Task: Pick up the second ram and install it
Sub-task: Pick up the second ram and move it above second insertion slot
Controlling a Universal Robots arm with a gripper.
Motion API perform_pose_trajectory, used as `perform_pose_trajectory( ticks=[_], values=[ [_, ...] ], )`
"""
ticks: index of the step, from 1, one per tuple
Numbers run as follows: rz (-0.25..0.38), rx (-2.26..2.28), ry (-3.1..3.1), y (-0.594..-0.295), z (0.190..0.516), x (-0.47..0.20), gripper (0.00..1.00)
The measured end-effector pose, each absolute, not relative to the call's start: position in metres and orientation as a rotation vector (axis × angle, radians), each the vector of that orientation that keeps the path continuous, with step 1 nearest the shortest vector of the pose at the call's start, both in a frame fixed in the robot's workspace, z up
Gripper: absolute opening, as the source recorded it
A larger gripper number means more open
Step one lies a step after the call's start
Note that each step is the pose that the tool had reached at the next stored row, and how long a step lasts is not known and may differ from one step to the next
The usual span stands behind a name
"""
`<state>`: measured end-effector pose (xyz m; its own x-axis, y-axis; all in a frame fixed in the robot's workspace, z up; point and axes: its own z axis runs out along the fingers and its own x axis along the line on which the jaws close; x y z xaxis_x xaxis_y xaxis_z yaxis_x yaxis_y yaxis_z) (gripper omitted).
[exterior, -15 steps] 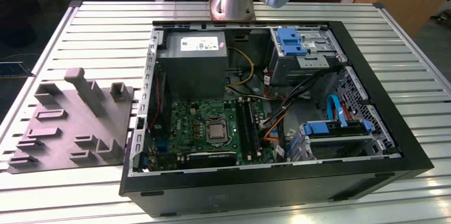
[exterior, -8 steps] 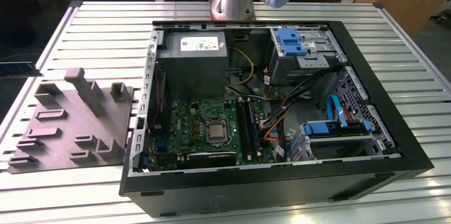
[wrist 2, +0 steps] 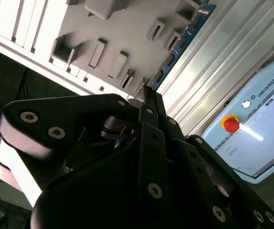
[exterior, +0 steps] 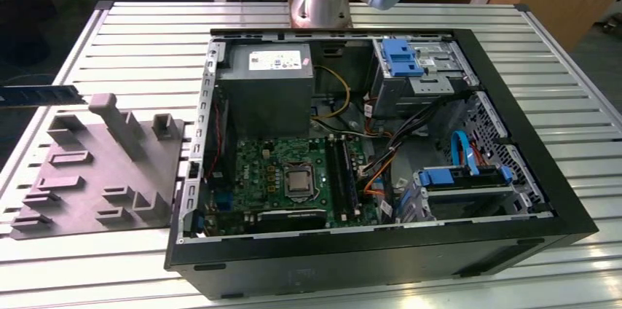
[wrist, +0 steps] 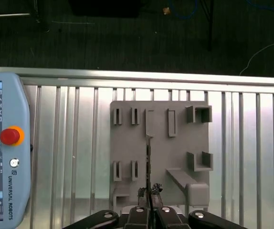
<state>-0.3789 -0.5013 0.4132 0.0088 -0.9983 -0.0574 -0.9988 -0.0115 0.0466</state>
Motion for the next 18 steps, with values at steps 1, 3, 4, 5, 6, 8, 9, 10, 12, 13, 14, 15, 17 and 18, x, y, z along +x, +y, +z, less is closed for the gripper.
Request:
perform_pose_trajectory(
  ticks=[1,3,4,5,6,8,9,10,12,13,14,15,17,18],
  values=[
    [0.115,-2.226,2.204,-0.501,0.413,-0.375,0.13],
    [0.115,-2.226,2.204,-0.501,0.413,-0.366,0.13],
    [0.116,-2.226,2.203,-0.501,0.413,-0.362,0.13],
    [0.116,-2.226,2.204,-0.501,0.413,-0.358,0.13],
    [0.116,-2.226,2.204,-0.501,0.413,-0.354,0.13],
    [0.116,-2.226,2.203,-0.501,0.413,-0.346,0.13],
    [0.116,-2.226,2.204,-0.501,0.413,-0.342,0.13],
    [0.116,-2.226,2.203,-0.501,0.413,-0.338,0.13],
    [0.116,-2.226,2.204,-0.501,0.413,-0.330,0.13],
    [0.116,-2.226,2.203,-0.501,0.413,-0.326,0.13],
    [0.116,-2.226,2.204,-0.501,0.413,-0.322,0.13],
    [0.116,-2.226,2.203,-0.501,0.413,-0.318,0.13],
    [0.116,-2.226,2.203,-0.501,0.413,-0.310,0.13],
    [0.116,-2.226,2.203,-0.501,0.413,-0.306,0.13]
  ],
)
